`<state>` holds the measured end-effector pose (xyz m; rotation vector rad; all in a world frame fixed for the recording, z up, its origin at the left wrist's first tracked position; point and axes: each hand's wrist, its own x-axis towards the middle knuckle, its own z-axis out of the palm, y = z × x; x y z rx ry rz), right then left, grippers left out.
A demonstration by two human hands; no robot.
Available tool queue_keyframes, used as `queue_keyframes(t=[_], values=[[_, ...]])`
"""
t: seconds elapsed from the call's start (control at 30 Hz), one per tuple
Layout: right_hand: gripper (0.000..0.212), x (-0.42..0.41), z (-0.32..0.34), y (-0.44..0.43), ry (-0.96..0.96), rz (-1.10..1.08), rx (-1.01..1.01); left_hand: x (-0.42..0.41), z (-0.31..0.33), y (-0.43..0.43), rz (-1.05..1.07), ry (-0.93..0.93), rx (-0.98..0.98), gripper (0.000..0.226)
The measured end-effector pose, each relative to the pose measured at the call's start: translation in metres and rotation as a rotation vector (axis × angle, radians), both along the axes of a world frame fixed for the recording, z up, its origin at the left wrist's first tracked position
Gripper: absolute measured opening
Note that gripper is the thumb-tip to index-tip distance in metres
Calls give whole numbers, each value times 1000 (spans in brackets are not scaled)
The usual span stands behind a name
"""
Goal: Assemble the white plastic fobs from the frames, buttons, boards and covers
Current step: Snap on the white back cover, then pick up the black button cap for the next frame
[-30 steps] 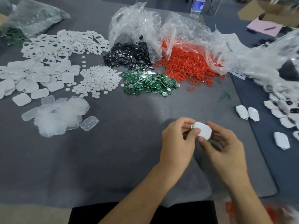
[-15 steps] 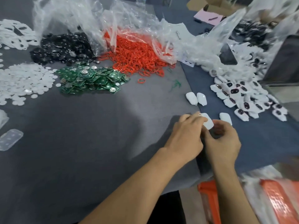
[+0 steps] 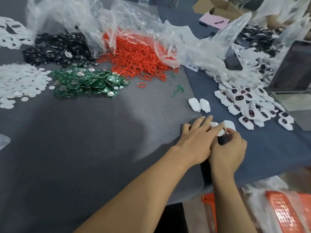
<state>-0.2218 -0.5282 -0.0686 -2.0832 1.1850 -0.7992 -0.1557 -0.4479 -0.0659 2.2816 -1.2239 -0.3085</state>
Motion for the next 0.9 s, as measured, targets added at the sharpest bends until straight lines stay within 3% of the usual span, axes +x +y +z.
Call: queue_keyframes(t=[0.07,0.17,0.33,0.47,0.6,0.9], values=[[41,-5,4,13,-85,28,-60,-4,3,12,55,41,-144,64],[22,-1,8,44,-235,138,-88,-10,7,44,158,77,-402,53],[16,27,16,123,-300,414,157,-12,14,135,476,132,-636,42],[20,53,17,199,-233,710,259,-7,21,218,769,37,-642,35],[27,72,19,269,-199,961,322,-2,26,291,989,-17,-577,42],[20,148,39,367,-168,1202,338,58,43,375,1214,-158,-546,29]])
